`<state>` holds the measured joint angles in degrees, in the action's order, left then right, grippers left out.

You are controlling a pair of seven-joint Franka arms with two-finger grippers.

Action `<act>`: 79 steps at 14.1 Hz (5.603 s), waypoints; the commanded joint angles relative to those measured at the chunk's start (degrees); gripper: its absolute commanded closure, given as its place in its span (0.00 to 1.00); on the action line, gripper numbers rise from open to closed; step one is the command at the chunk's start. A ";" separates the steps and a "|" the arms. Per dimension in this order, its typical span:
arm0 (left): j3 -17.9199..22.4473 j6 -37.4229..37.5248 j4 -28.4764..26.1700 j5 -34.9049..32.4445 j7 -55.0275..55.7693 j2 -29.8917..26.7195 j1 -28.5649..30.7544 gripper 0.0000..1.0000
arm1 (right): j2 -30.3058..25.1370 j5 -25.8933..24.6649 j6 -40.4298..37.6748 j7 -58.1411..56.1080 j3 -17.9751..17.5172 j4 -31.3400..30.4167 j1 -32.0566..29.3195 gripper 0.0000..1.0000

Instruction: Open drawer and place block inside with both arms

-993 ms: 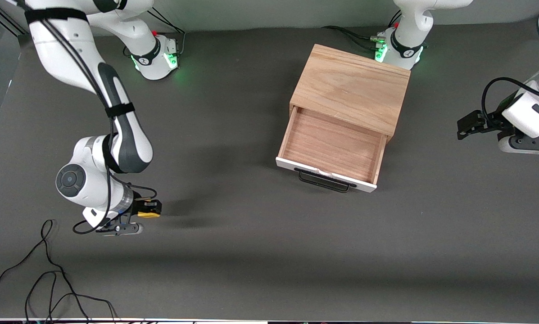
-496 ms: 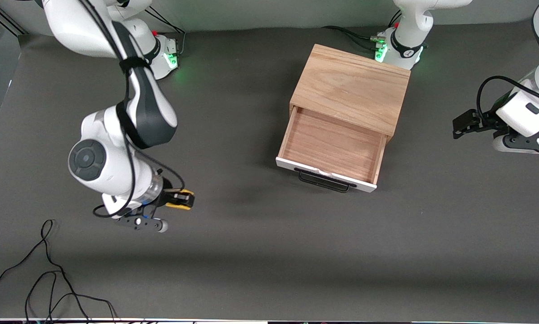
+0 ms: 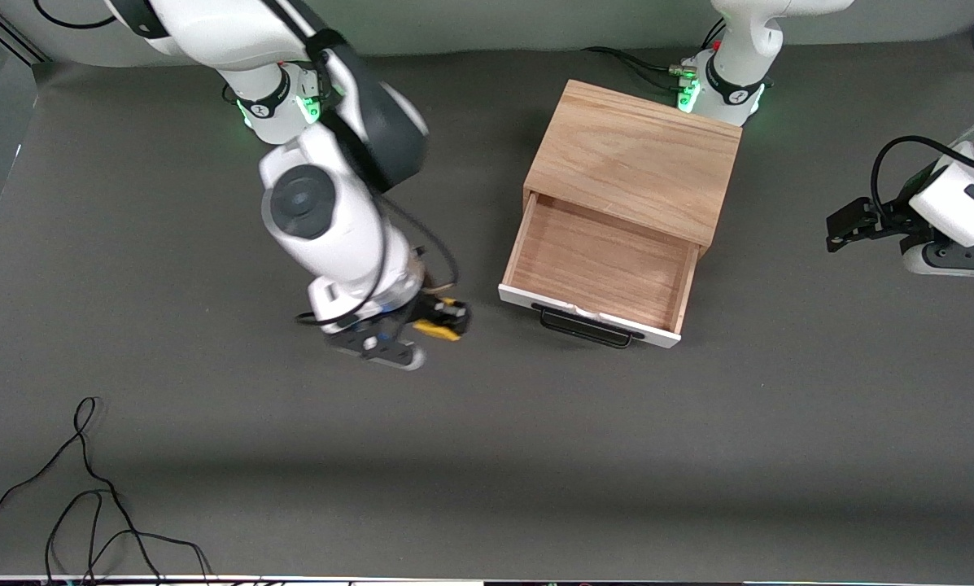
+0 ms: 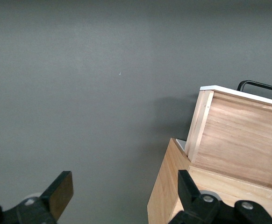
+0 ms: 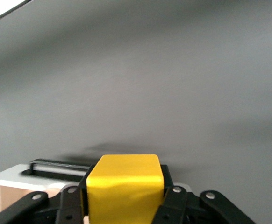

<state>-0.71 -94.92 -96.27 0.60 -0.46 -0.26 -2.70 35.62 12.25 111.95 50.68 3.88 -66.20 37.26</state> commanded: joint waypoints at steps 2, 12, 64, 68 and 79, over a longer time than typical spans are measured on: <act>0.62 2.46 0.99 0.02 -0.42 0.09 -0.56 0.00 | 5.50 0.14 7.22 5.73 0.17 2.83 6.57 0.93; 0.54 2.63 0.64 -1.39 -0.69 -0.18 -0.73 0.00 | 11.75 0.49 11.54 12.84 -0.01 2.04 14.58 0.93; 0.45 4.57 0.55 -1.39 -2.97 0.62 -0.64 0.00 | -16.29 -0.03 -13.07 -47.43 33.65 -14.39 -4.04 0.00; 0.45 4.83 0.55 -1.39 -2.88 0.53 -0.73 0.00 | -16.28 -0.03 -13.24 -47.43 33.48 -14.48 -4.04 0.00; 0.45 4.83 0.55 -1.39 -2.27 0.61 -1.00 0.00 | -18.30 -10.23 -17.81 -46.47 3.17 -12.02 -30.75 0.00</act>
<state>-0.58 -90.79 -96.22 -1.12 -2.69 0.25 -3.05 18.71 4.27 95.54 4.42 11.74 -78.64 10.17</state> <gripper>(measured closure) 0.000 0.000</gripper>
